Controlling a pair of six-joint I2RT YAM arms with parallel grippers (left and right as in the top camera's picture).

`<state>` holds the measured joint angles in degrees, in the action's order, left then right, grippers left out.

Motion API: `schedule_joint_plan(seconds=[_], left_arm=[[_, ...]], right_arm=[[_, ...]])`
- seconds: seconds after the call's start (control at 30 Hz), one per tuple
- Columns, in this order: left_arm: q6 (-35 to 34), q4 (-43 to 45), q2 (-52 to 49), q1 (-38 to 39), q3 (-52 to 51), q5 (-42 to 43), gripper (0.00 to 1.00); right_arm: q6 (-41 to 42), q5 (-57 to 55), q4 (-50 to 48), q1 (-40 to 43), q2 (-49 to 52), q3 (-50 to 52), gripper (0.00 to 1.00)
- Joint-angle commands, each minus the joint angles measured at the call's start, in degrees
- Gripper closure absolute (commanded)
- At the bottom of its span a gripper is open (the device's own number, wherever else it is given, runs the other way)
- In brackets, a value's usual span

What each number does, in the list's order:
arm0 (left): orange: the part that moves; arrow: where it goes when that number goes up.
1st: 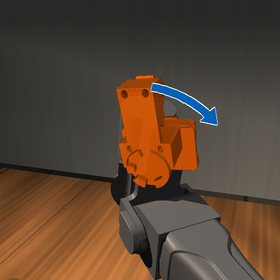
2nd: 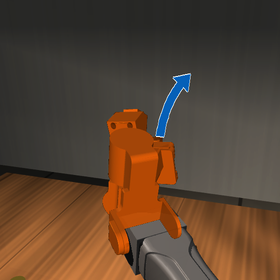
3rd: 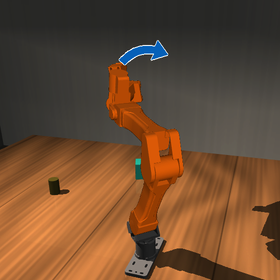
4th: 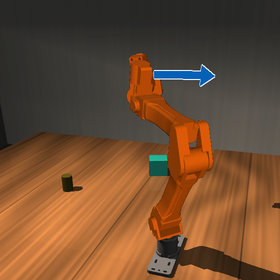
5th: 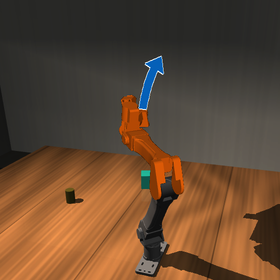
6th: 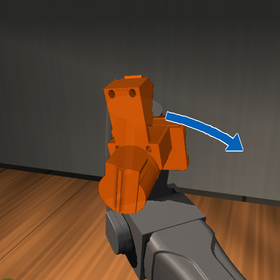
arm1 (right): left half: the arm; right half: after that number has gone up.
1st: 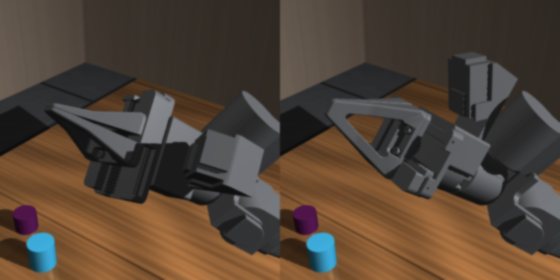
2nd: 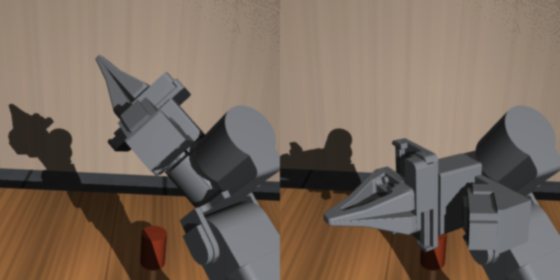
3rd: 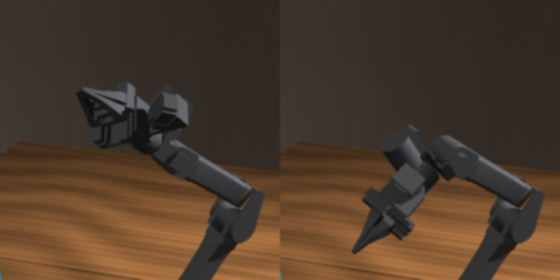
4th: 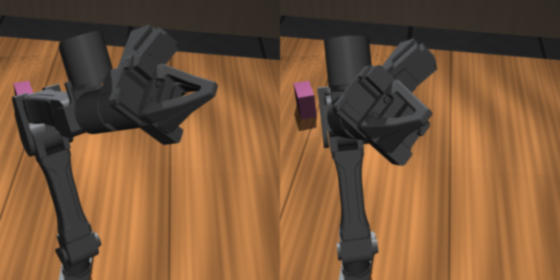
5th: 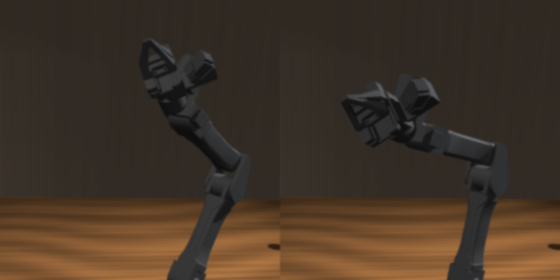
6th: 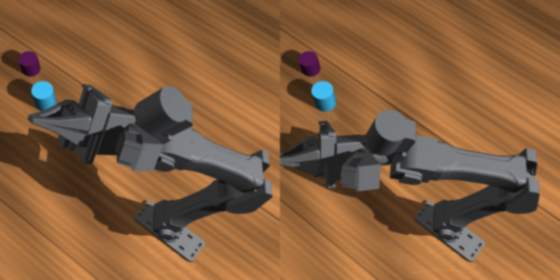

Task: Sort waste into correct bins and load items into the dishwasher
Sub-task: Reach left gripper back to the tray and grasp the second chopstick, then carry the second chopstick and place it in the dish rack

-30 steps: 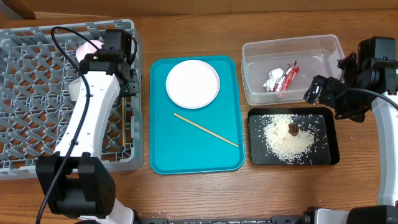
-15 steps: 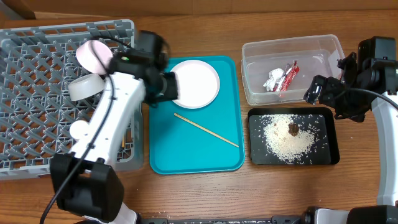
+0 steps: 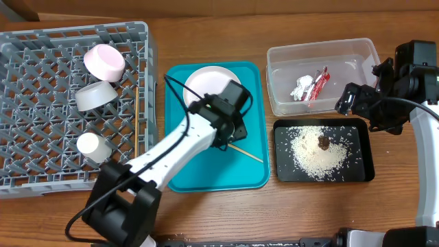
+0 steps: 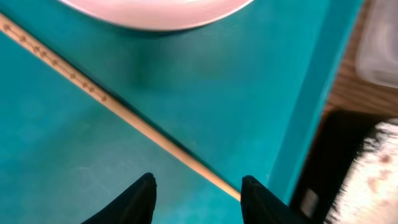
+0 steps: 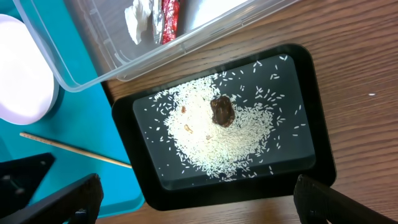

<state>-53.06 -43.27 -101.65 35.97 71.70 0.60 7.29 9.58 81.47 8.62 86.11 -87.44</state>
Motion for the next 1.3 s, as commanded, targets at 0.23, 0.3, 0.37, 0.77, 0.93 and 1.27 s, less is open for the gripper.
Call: schedule_joint_plan(seconds=[0.23,0.3,0.37,0.77,0.93,1.27], left_arm=[[-5.1,0.7,-9.5,1.7,-0.5,-5.0,0.53],[-5.0,0.6,-10.5,1.7,-0.5,-5.0,0.53],[-5.0,0.4,-11.2,1.7,-0.6,-4.2,0.53],[-7.5,-3.0,-11.2,-0.6,-0.5,-0.2,0.96],[-7.8,-4.3,-9.9,-3.7,-0.5,3.5,0.96],[3.8,-8.2,2.8,-12.5,0.7,0.5,0.96]], right_arm=[[-0.1,-0.5,-0.3,0.1,-0.5,-1.5,0.00],[0.0,-0.5,-0.3,0.1,-0.5,-1.5,0.00],[-0.1,-0.5,-0.3,0.1,-0.5,-1.5,0.00],[-0.1,-0.5,-0.2,0.1,-0.5,-1.5,0.00],[-0.1,-0.5,-0.1,0.1,-0.5,-1.5,0.00],[-0.1,-0.5,-0.1,0.1,-0.5,-1.5,0.00]])
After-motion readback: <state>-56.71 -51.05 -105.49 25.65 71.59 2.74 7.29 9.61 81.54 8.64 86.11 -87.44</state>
